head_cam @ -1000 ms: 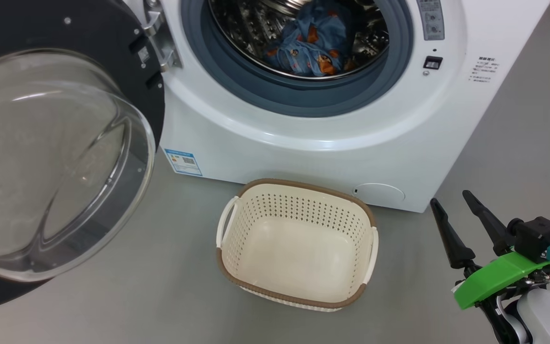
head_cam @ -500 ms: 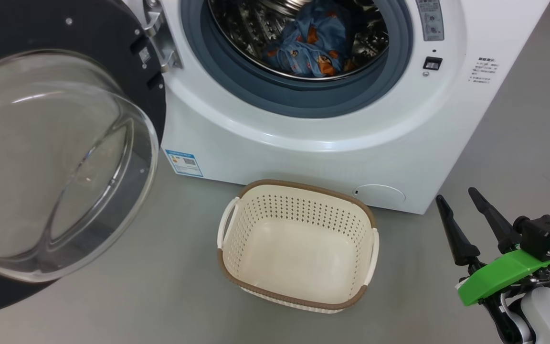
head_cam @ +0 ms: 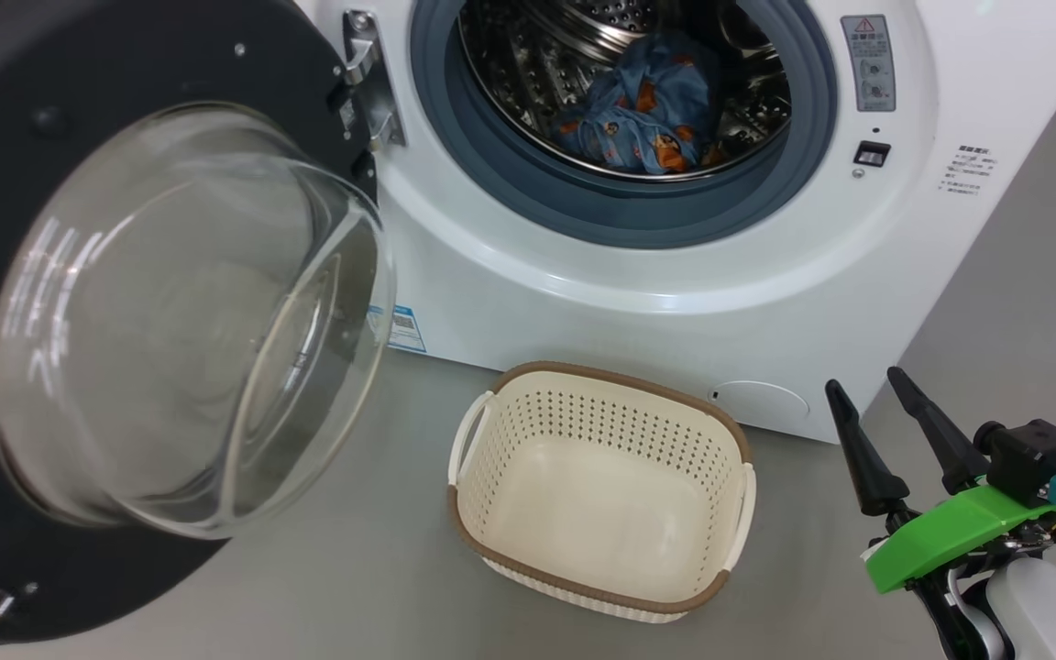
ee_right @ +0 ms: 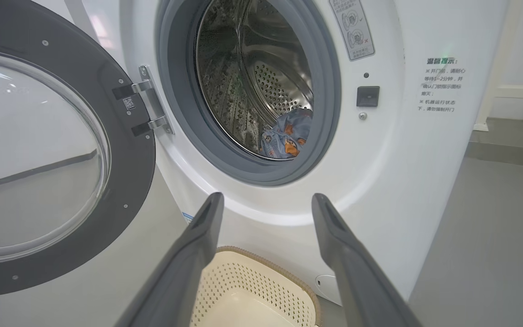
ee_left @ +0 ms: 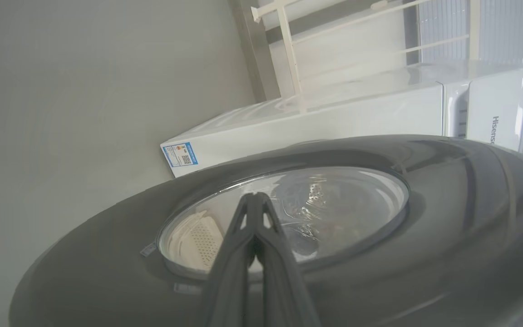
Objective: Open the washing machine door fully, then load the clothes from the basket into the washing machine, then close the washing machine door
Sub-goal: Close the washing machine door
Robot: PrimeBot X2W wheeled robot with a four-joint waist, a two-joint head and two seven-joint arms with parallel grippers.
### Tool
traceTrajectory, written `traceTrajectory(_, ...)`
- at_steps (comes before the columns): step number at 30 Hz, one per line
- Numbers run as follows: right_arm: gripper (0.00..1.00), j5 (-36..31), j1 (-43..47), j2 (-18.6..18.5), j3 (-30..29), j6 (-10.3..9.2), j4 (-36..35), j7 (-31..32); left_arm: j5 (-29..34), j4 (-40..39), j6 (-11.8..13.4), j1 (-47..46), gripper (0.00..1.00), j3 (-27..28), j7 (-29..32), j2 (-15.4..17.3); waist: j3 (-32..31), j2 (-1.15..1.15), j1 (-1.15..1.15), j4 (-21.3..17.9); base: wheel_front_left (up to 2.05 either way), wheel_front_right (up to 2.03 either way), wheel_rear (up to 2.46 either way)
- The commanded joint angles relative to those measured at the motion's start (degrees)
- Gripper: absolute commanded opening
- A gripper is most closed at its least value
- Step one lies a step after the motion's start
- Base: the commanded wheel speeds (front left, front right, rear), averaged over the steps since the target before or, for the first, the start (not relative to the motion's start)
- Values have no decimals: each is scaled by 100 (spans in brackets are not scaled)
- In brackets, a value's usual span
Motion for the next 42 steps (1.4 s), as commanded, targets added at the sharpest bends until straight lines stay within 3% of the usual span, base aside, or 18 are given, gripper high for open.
traceTrajectory(1, 100, -34, 31, -26, 47, 26, -108, -46, -101, -321, 14, 55, 0, 78, 232, 262, -29, 0, 0, 38, 0, 0, 0)
traceTrajectory(5, 100, -43, 65, 30, 20, 26, -111, -46, -377, -1090, 173, 327, 0, -27, 899, 54, -36, 0, 0, 96, 0, 0, 0)
traceTrajectory(9, 100, -51, 64, 66, 31, 26, -110, -46, -705, -1975, 545, 604, 0, 5, 1291, -183, -52, 0, 0, 96, 0, 0, 0)
traceTrajectory(18, 100, -35, 133, 145, 9, 26, -121, -46, -965, -4032, 1389, 1412, 0, -242, 1800, -621, -148, 0, 0, -70, 0, 0, 0)
traceTrajectory(22, 100, -35, 152, 202, -2, 26, -126, -46, -1025, -4794, 1653, 1649, 0, -367, 1897, -788, -205, 0, 0, -215, 0, 0, 0)
traceTrajectory(33, 100, -26, 204, 313, -32, 26, -112, -46, -859, -5655, 1796, 1746, 0, -887, 1652, -1407, -415, 0, 0, -998, 0, 0, 0)
traceTrajectory(42, 100, -20, 247, 347, -51, 26, -124, -46, -705, -5710, 1588, 1642, 0, -1018, 1260, -1825, -429, 0, 0, -1719, 0, 0, 0)
